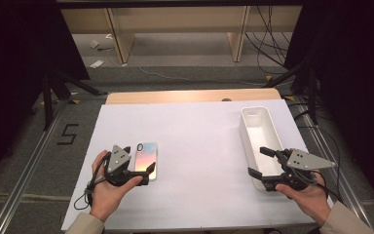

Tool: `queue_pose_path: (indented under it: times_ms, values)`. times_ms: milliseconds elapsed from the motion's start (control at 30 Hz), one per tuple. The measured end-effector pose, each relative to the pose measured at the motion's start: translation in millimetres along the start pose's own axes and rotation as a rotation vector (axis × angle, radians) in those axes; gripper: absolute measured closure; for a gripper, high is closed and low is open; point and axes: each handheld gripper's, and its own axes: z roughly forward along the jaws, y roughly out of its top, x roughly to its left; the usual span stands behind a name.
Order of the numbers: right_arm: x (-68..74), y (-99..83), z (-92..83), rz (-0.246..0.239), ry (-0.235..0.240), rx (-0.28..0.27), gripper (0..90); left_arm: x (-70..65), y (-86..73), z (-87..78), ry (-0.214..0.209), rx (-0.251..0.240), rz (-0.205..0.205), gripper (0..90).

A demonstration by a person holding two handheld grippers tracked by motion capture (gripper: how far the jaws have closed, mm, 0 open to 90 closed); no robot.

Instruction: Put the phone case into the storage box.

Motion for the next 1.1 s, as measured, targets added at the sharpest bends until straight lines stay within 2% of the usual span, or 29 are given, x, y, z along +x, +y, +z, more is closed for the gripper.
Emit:
queue_pose_path:
  times_ms: [100,133,167,200,233,333,433,500,633,767,800,900,1100]
  values:
    - [0.2,-0.1,0.0,0.000,0.000,0.000,20.4,-1.2,1.3,0.9,-0.007,-0.003,0.002,3.2]
    - [0.2,0.0,-0.1,-0.001,-0.001,0.000,20.4,-2.7,2.1,1.7,-0.007,-0.005,0.001,8.0]
    - [0.2,0.0,-0.1,-0.001,-0.001,0.000,20.4,-4.4,3.2,2.6,-0.008,-0.003,0.007,8.0]
    - [0.3,0.1,0.2,0.000,0.001,0.000,20.4,-8.6,5.3,5.0,-0.011,-0.001,0.019,17.0]
    - [0.4,0.2,0.3,0.000,0.000,0.000,20.4,-12.2,7.3,7.7,-0.007,0.007,0.025,20.4]
    - [0.8,0.4,0.5,-0.002,0.001,0.003,20.4,-17.5,9.7,11.9,0.002,0.020,0.042,43.5]
    - [1.6,0.8,1.1,-0.006,-0.001,0.000,20.5,-25.5,10.6,24.9,-0.031,0.088,0.053,73.5]
    - [1.7,0.9,1.2,-0.007,-0.001,0.000,20.5,-28.0,7.2,33.3,-0.076,0.147,0.038,87.9]
    - [1.8,0.9,1.3,-0.007,0.000,-0.001,20.5,-31.4,1.9,45.3,-0.090,0.229,0.031,89.8]
    - [2.1,0.8,1.4,-0.006,0.001,0.000,20.5,-34.4,0.8,52.4,-0.094,0.251,0.038,89.7]
    - [2.1,0.9,1.5,-0.006,0.000,0.000,20.5,-36.1,0.3,55.8,-0.088,0.267,0.052,89.7]
    - [2.0,1.0,1.2,-0.007,-0.001,-0.001,20.5,-37.9,-2.0,61.5,-0.077,0.292,0.060,89.8]
    - [2.4,1.0,1.2,-0.003,0.001,-0.001,20.5,-37.0,-4.9,66.9,-0.067,0.322,0.066,89.8]
